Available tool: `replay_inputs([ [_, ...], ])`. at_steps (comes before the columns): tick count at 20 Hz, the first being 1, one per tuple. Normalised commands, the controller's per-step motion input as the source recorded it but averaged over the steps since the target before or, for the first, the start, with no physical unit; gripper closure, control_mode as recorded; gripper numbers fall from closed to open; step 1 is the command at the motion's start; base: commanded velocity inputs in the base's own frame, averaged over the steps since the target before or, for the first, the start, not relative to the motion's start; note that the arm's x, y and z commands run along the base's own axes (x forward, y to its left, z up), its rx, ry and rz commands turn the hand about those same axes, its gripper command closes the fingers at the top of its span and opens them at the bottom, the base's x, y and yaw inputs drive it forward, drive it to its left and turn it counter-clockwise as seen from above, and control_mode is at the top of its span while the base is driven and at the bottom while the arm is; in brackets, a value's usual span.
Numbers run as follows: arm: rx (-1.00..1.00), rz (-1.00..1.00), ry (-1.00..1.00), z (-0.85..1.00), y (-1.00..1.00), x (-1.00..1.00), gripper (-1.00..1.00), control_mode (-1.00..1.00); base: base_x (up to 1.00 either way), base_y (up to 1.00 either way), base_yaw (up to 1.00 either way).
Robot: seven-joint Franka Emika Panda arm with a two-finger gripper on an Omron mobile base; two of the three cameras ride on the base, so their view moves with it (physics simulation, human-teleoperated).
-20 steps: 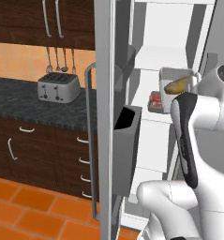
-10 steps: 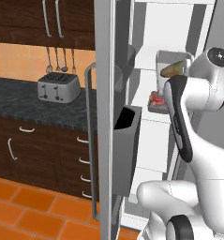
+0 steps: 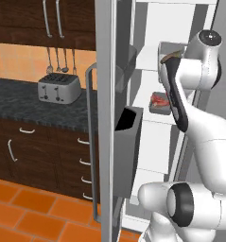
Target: Take the meat container that has the steak and place it on the second highest rack of the freezer. Then take the vegetable container that has the potato and cucumber and place it on the highest rack of the freezer.
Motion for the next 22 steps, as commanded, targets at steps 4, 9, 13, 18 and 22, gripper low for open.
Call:
replay_inputs([
  [4,0.00,0.00,0.00,-0.06,-0.13,0.69,1.00,-1.00,0.00,0.00,0.00],
  [9,0.00,0.00,0.00,0.00,-0.28,0.69,1.00,-1.00,0.00,0.00,0.00],
  [13,0.00,0.00,0.00,0.00,-0.32,0.67,1.00,-1.00,0.00,0.00,0.00],
  [18,0.00,0.00,0.00,0.00,-0.21,0.71,1.00,-1.00,0.00,0.00,0.00],
  [22,0.00,0.00,0.00,0.00,-0.09,0.77,1.00,-1.00,0.00,0.00,0.00],
])
